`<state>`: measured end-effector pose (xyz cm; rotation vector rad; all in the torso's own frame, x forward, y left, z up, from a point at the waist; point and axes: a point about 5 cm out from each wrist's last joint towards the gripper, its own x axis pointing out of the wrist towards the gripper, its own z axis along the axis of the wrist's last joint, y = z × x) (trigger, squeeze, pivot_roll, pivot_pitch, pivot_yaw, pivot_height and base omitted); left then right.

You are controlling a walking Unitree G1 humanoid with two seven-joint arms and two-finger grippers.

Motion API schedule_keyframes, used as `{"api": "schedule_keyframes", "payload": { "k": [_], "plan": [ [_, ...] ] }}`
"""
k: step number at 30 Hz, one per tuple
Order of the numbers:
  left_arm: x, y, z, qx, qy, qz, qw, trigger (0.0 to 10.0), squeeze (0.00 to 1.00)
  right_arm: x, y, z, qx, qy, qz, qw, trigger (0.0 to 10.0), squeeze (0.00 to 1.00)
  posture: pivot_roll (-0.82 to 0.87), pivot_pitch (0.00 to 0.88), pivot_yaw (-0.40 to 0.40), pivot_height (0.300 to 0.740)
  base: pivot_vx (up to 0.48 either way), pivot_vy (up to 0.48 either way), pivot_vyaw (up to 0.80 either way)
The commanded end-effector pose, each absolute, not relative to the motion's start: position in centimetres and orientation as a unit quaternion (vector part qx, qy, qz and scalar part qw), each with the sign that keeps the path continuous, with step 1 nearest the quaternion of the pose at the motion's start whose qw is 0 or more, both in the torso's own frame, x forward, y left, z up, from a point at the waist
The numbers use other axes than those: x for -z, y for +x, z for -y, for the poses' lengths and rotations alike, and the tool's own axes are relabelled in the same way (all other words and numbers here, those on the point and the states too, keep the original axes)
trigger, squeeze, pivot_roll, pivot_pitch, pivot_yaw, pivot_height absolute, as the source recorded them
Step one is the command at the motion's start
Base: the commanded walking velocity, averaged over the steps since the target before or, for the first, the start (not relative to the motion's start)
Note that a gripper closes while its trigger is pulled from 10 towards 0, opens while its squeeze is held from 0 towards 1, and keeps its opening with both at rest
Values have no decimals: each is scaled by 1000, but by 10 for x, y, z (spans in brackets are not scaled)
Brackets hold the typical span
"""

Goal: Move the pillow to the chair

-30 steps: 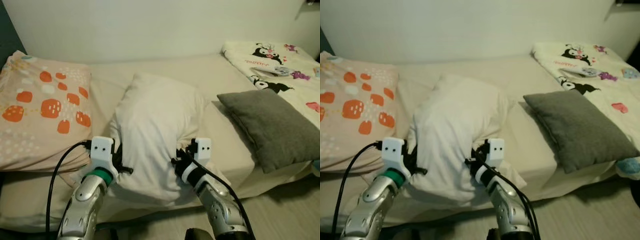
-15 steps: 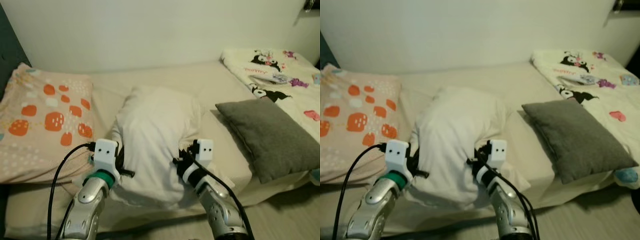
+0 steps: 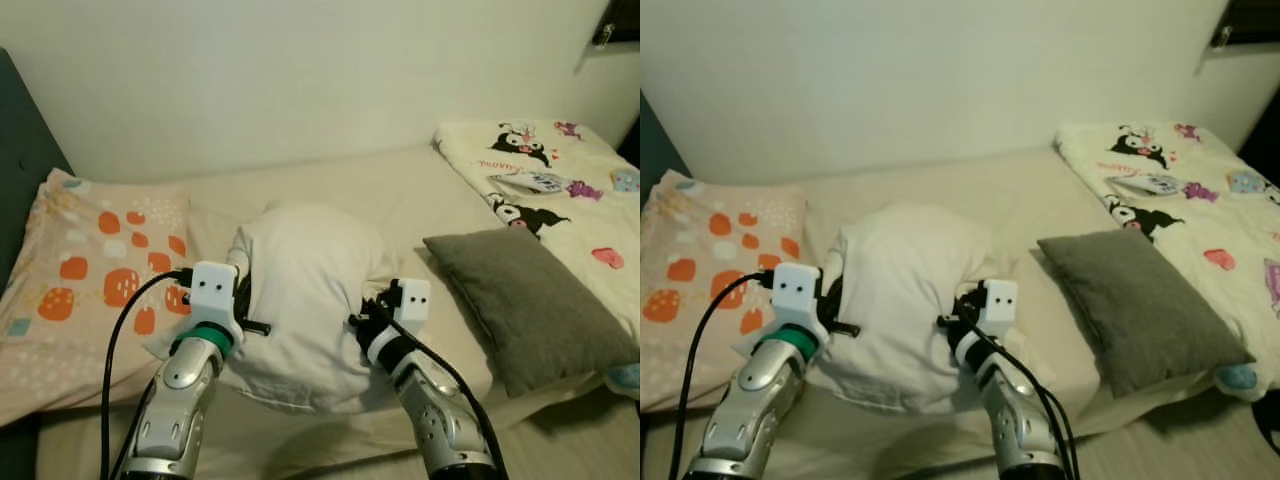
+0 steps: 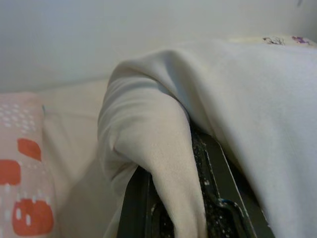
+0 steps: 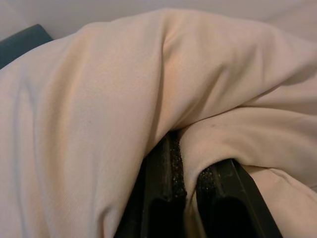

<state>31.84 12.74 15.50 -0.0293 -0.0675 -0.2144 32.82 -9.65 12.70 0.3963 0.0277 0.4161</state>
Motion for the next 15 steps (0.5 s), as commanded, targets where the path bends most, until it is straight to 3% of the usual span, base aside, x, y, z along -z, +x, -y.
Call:
{"api": "schedule_keyframes", "payload": {
  "k": [1, 15],
  "plan": [
    [-165, 317, -123, 119, -15, 58, 991, 10000, 0, -137, 329, 85, -230, 196, 9, 953, 10000, 0, 74, 0, 75, 734, 0, 0, 0],
    [-168, 320, -120, 110, -17, 66, 992, 10000, 0, -140, 327, 89, -218, 219, 19, 951, 10000, 0, 72, 0, 74, 740, 0, 0, 0]
  ]
}}
